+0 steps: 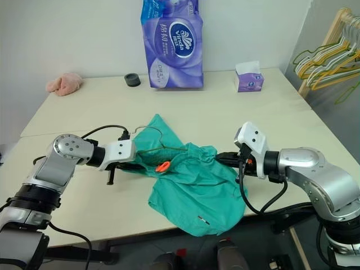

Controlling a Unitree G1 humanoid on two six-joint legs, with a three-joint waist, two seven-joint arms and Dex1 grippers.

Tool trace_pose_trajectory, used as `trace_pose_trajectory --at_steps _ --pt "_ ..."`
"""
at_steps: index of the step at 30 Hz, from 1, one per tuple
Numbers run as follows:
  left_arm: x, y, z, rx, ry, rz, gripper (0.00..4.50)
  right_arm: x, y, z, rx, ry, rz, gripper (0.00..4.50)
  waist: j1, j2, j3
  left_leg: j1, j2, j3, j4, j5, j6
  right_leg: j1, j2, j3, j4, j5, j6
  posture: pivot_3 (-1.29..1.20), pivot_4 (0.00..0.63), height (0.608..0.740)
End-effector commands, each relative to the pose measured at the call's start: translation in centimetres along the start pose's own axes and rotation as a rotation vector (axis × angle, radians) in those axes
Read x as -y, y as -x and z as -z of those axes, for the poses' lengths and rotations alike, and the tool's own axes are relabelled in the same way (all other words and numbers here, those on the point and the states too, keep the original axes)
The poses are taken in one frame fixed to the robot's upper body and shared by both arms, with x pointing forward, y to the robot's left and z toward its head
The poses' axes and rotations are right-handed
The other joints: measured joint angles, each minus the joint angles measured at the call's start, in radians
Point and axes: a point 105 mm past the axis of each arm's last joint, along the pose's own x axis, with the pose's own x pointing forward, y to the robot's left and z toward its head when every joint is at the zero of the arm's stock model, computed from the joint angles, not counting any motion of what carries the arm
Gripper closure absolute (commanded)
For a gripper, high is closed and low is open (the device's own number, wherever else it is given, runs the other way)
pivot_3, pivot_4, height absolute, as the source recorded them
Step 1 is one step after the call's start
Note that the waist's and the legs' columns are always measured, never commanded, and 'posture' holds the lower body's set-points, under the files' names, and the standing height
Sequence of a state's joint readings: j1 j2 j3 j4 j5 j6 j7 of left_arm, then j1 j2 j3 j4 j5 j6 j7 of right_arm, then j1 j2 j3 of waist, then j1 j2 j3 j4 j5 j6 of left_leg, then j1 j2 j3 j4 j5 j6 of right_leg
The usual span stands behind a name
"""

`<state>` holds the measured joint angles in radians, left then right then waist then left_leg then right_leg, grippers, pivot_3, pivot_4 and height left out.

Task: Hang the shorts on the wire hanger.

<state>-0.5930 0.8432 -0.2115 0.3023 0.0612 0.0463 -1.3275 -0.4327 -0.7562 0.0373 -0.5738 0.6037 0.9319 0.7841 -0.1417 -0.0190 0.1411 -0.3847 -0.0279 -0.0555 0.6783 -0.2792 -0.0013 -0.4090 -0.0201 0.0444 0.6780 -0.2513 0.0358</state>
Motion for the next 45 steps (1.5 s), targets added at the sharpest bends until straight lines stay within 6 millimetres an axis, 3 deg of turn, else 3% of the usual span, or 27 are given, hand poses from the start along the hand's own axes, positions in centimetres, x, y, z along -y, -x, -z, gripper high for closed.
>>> trace_pose_trajectory --at_steps 1,8,11,17,23,26,34,35,38,45 --pt "-0.2 0.5 -1.4 0.050 -0.028 -0.014 4.50 0.1 0.5 -0.7 0.011 0.079 0.023 3.21 -0.001 0.000 0.000 0.000 0.000 0.000 0.000 0.000 0.000 0.000 0.000 0.000 0.000 0.000 0.000 -0.21 0.105 0.740" --pt "0.5 0.6 -2.1 0.090 -0.030 0.031 4.50 0.4 2.3 0.6 -0.131 0.199 0.016 0.83 -0.001 0.000 0.000 0.000 0.000 0.000 0.000 0.000 0.000 0.000 0.000 0.000 0.000 0.000 0.000 -0.22 0.104 0.740" --pt "0.6 0.5 -2.3 0.095 -0.034 0.043 4.50 0.2 1.5 -0.1 -0.108 0.228 0.023 0.83 -0.006 0.000 0.000 0.000 0.000 0.000 0.000 0.000 0.000 0.000 0.000 0.000 0.000 0.000 0.000 -0.22 0.102 0.740" --pt "0.8 0.4 -2.4 0.093 -0.043 0.060 4.50 1.7 -1.1 1.5 -0.172 0.324 0.056 0.83 -0.013 0.000 0.000 0.000 0.001 0.000 -0.001 0.000 0.000 0.000 0.000 0.000 0.000 0.000 0.000 -0.22 0.099 0.740" --pt "0.8 0.4 -2.5 0.092 -0.050 0.063 4.50 1.8 -3.2 1.1 -0.208 0.401 -0.061 0.83 -0.019 0.000 0.000 0.000 0.000 0.000 -0.001 0.000 0.000 -0.001 0.000 0.000 0.000 0.000 0.000 -0.22 0.092 0.740" --pt "0.8 0.4 -2.7 0.094 -0.054 0.064 4.50 1.8 -3.8 0.7 -0.226 0.409 -0.109 1.43 -0.022 0.000 0.000 0.000 0.000 -0.001 -0.001 0.000 0.000 -0.001 0.000 0.000 0.000 0.000 0.000 -0.21 0.090 0.740" --pt "0.8 0.2 -3.3 0.115 -0.070 0.051 4.50 0.5 -4.2 0.6 -0.253 0.422 -0.220 4.28 -0.022 0.000 0.000 -0.001 0.000 -0.002 -0.001 0.000 0.000 -0.001 0.000 0.000 0.000 0.000 0.000 -0.21 0.085 0.740" --pt "0.8 0.2 -3.5 0.124 -0.076 0.048 4.50 0.3 -4.3 0.5 -0.247 0.423 -0.229 4.48 -0.022 0.000 0.000 -0.001 0.000 -0.002 -0.001 0.000 0.000 -0.001 0.000 0.000 0.000 0.000 0.000 -0.21 0.085 0.740" --pt "-0.2 0.0 -4.3 0.174 -0.077 -0.015 4.50 0.0 -4.4 0.4 -0.219 0.408 -0.239 4.48 -0.022 0.000 0.000 -0.001 0.000 -0.002 -0.001 0.000 0.000 -0.001 0.000 0.000 0.000 0.000 0.000 -0.21 0.085 0.740" --pt "-2.0 2.1 -5.2 0.364 0.099 -0.077 2.44 0.8 -3.5 0.7 -0.200 0.335 -0.198 4.50 -0.025 -0.002 -0.001 -0.002 0.000 -0.002 0.000 0.000 0.000 -0.002 -0.001 0.000 0.000 0.000 0.000 -0.21 0.086 0.740"
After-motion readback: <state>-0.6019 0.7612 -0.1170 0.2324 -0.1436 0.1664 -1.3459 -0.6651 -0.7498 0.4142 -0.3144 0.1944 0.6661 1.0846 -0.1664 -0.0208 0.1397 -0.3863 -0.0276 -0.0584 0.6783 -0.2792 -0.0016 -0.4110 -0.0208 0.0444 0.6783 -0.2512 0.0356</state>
